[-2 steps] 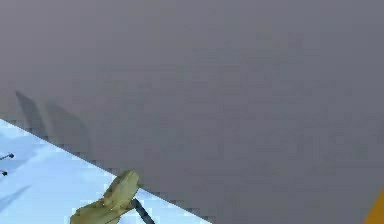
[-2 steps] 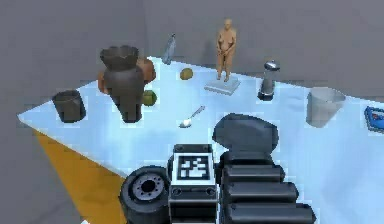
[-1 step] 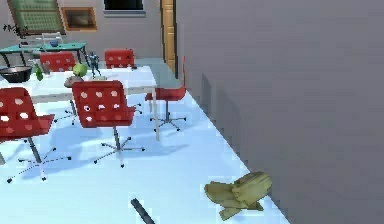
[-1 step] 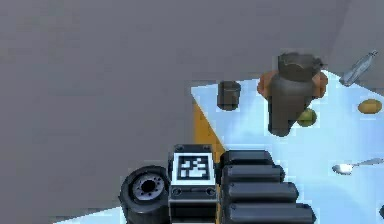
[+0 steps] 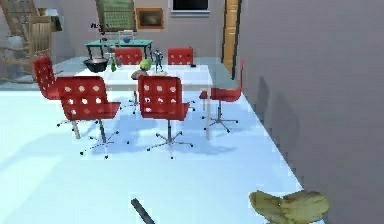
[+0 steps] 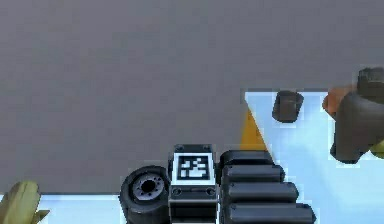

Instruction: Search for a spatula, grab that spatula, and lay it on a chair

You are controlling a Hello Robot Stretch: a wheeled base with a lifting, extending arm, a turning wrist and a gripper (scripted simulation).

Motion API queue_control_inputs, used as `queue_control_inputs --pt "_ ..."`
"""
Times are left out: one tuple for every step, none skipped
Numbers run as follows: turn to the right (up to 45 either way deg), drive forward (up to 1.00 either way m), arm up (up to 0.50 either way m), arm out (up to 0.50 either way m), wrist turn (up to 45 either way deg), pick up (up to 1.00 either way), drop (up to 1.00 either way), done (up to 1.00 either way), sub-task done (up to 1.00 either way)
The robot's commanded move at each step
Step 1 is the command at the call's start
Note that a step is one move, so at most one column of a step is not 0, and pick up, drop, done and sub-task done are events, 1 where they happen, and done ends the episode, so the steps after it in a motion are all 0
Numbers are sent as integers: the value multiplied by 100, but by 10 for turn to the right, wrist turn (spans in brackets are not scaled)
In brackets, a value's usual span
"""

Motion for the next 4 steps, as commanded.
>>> queue_control_inputs --pt "0 20 0 0 0 0 0 0 0" --pt "-450 0 0 0 0 0 0 0 0" --pt "-90 0 0 0 0 0 0 0 0" --pt "0 100 0 0 0 0 0 0 0"
